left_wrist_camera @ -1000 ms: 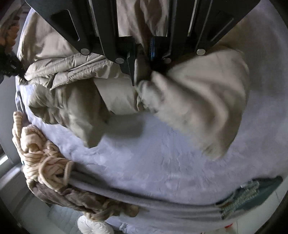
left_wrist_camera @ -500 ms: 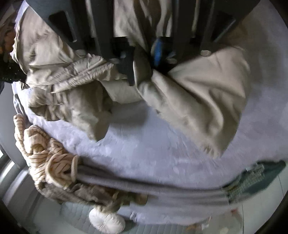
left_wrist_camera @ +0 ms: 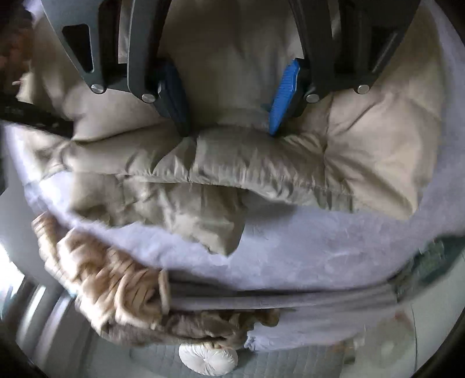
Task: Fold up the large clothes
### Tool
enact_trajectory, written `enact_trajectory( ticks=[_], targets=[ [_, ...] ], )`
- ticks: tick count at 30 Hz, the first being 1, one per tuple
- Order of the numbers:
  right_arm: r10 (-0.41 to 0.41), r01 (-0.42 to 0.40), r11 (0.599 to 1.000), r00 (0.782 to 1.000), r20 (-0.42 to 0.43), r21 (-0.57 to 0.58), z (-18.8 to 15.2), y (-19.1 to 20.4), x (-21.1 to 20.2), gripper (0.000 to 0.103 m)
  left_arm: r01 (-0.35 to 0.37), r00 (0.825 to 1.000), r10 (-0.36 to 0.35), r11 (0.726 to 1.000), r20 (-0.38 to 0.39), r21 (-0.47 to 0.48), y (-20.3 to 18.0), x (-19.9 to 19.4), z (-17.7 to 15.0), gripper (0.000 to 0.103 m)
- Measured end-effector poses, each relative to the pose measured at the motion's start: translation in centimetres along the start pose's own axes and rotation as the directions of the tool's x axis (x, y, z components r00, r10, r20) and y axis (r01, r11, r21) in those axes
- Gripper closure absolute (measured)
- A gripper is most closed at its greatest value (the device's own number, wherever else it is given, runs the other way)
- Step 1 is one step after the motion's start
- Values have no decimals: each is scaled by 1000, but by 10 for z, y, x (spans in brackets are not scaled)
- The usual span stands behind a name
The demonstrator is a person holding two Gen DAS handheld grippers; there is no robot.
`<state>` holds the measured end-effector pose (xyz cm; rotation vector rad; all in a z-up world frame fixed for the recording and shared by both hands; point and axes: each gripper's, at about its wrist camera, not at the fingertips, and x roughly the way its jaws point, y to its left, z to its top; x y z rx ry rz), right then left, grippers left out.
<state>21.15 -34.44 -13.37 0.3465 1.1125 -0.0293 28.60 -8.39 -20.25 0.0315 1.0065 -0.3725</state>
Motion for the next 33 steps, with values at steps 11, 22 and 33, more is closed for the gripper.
enact_trajectory(
  ticks=[11,22,33],
  targets=[
    [-23,23,1000,1000,5,18,26,-54,-15,96,-98,995,99,995,31,-22,62,11,31,45],
    [-117,87,938,991,70,337,26,-159,-3,103,-144,989,137,975,-51,-168,115,56,37,42],
    [-131,87,912,988,84,401,0,-127,-63,69,-205,978,199,967,-57,-151,123,-35,17,27]
  ],
)
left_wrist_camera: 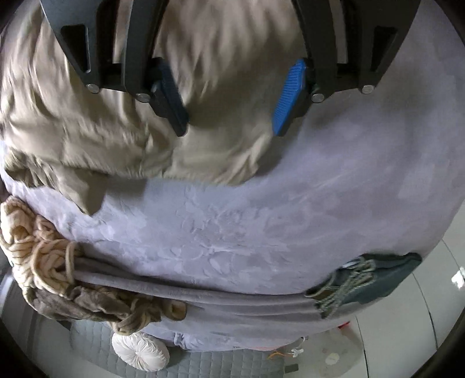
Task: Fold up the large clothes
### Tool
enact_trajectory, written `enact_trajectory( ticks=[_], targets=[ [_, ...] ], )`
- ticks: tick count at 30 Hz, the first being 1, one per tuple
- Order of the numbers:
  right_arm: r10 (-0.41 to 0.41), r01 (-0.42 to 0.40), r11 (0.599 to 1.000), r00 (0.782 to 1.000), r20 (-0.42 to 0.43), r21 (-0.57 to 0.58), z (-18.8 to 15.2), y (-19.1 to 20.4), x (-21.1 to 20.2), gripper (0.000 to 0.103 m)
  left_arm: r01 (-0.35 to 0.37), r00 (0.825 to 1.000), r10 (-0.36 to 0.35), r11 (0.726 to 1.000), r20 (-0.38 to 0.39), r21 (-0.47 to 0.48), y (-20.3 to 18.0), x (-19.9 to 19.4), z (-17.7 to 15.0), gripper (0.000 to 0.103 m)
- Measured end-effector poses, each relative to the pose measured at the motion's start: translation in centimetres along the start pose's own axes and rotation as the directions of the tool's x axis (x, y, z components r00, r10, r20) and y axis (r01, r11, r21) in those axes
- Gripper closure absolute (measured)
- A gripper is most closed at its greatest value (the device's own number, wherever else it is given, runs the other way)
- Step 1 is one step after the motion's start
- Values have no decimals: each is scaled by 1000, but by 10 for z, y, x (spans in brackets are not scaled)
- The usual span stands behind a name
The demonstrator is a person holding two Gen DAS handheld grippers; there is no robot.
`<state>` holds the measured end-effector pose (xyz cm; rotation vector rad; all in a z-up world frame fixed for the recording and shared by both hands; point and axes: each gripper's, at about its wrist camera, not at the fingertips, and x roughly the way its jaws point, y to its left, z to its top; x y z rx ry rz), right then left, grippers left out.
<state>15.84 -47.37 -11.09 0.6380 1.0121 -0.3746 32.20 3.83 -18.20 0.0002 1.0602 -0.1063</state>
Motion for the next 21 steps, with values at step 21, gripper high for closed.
enact_trajectory(
  ticks=[21],
  targets=[
    [54,-47,988,997,-50,146,-165,-32,-102,49,87,980,-117,980,-162,-180,28,-82,-146,0]
  ],
)
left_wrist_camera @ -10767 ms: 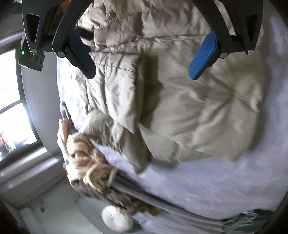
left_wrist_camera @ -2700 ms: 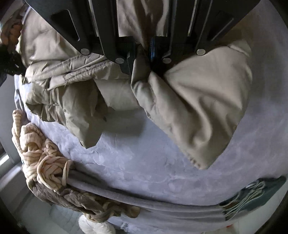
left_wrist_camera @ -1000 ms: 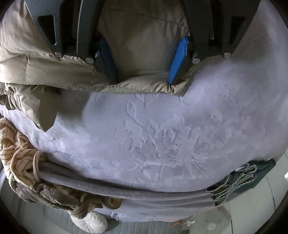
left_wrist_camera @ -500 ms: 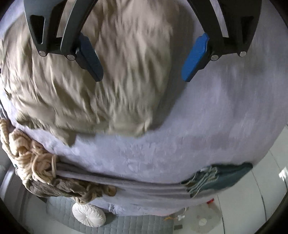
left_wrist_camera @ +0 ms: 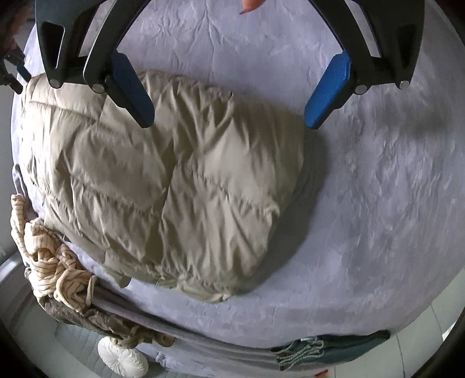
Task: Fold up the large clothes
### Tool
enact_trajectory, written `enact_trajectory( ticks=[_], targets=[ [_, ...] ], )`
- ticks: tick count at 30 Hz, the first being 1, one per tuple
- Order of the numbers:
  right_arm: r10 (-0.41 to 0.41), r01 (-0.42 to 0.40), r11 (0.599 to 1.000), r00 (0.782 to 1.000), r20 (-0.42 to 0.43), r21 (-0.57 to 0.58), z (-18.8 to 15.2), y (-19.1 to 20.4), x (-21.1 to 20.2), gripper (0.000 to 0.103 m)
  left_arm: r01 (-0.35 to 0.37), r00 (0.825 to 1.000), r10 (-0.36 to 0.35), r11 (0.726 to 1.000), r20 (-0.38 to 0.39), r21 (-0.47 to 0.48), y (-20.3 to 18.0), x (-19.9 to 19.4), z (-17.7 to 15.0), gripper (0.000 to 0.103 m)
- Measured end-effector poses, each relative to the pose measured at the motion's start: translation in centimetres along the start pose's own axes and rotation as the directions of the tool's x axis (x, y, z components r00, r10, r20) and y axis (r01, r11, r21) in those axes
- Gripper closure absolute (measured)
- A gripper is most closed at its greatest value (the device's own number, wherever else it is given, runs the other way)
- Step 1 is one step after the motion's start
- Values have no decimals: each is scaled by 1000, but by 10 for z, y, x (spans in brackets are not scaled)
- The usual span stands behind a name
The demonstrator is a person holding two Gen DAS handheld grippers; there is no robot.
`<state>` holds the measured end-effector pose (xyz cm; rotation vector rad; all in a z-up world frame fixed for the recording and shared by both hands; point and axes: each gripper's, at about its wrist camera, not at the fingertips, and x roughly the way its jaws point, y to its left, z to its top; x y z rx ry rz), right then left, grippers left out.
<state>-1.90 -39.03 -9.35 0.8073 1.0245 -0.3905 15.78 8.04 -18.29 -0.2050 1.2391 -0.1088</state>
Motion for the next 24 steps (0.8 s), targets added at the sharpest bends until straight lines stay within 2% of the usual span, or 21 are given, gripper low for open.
enact_trajectory(
  ticks=[3,4,5,8,11,13,15,17,19,21,24],
  targets=[
    [8,-7,1000,1000,-11,25,-8,-6,3,45,34,999,-35,999,-27,-24,4,3,-4,0],
    [17,-16,999,1000,-26,40,-9,-8,7,39,32,999,-34,999,-37,-36,6,5,-5,0],
    [30,-27,998,999,-45,63,-11,-12,13,38,16,999,-17,999,-40,-41,7,6,-7,0],
    [77,-67,989,994,-75,131,-15,-21,26,37,-4,999,3,999,-53,-33,11,13,-15,0],
    [128,-116,982,990,-66,152,-18,-24,30,33,87,991,-94,993,-95,-83,18,21,-21,0],
    [184,-173,972,981,-55,162,-17,-25,33,17,162,981,-175,976,-83,-147,27,21,-23,0],
    [230,-217,958,972,-47,186,-16,-26,37,17,264,957,-283,938,-60,-223,36,24,-24,0],
    [263,-246,944,963,-50,221,-13,-30,46,15,353,923,-383,887,-45,-298,43,33,-24,0],
    [294,-272,926,954,-49,261,-11,-33,57,15,391,901,-431,855,-50,-341,47,46,-24,0],
    [317,-291,912,947,-46,290,-8,-33,66,15,391,898,-437,845,-48,-365,45,55,-22,0],
    [354,-324,891,934,-39,319,-2,-31,78,15,394,904,-428,850,-22,-350,37,58,-12,0]
  ],
)
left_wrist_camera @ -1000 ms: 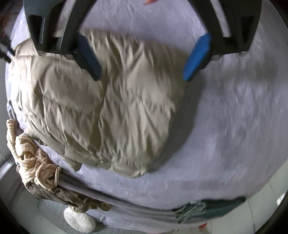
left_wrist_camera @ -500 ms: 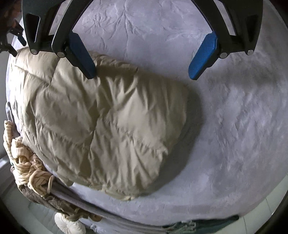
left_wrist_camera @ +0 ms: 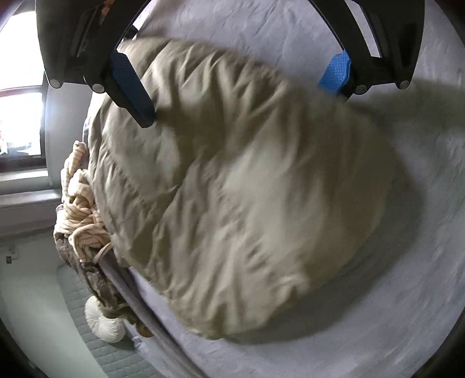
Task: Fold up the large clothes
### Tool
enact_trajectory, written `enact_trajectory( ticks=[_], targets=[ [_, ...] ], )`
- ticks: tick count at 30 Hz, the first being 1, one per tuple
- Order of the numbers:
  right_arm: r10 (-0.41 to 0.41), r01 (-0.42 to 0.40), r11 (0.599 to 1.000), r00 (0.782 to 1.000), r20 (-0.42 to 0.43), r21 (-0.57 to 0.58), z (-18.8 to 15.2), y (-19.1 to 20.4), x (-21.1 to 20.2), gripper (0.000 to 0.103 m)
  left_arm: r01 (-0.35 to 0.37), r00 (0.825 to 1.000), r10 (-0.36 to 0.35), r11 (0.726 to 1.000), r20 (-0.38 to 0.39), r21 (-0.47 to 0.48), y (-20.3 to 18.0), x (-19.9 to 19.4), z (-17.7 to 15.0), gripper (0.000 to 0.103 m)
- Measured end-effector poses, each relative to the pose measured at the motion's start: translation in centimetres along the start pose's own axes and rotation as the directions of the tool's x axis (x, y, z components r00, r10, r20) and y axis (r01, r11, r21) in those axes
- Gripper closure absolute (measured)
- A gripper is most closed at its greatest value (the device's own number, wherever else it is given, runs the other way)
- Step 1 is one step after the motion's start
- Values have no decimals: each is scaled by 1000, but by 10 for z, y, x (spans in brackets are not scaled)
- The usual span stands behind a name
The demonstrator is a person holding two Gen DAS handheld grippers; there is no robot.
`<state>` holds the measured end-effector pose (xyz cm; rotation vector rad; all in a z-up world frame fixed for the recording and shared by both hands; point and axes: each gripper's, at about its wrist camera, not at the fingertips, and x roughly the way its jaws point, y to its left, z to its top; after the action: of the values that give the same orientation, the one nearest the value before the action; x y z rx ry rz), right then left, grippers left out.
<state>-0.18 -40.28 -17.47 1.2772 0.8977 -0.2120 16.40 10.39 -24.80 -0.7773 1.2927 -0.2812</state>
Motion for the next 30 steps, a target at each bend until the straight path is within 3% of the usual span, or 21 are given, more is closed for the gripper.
enact_trajectory(
  ticks=[2,6,10,12,14,17,18,19,20,22,25,30],
  targets=[
    [28,-27,1000,1000,-11,12,5,2,7,0,2,1000,-2,1000,20,5,-8,1,6,0],
    [98,-98,995,995,-13,27,12,12,17,0,-5,999,7,998,44,-61,-4,10,21,0],
    [93,-92,995,995,-23,33,15,11,26,0,-25,997,32,995,76,-98,-5,19,28,0],
    [80,-79,997,997,-25,25,14,11,28,0,-53,993,62,994,99,-93,-6,18,28,16],
    [76,-76,997,997,-29,20,14,12,28,0,-59,993,66,996,101,-70,-8,18,30,54],
    [72,-72,997,997,-38,25,15,10,28,1,-83,989,82,997,126,2,-20,8,30,77],
    [62,-60,998,997,-37,33,15,10,27,6,-115,984,106,992,141,56,-28,3,28,80],
    [41,-39,998,999,-37,39,15,8,25,29,-151,978,132,982,159,115,-36,0,25,81],
    [24,-22,999,999,-38,44,16,8,25,45,-178,973,148,970,176,168,-45,-3,22,82],
    [40,-37,997,998,-40,66,13,6,21,69,-216,964,162,938,209,270,-60,-12,13,84],
    [48,-47,999,999,-17,26,6,13,8,78,-210,965,139,917,221,340,-69,-28,7,85],
    [38,-38,999,999,0,-28,-21,21,-16,79,-187,973,112,893,200,409,-63,-58,-5,85]
  ],
)
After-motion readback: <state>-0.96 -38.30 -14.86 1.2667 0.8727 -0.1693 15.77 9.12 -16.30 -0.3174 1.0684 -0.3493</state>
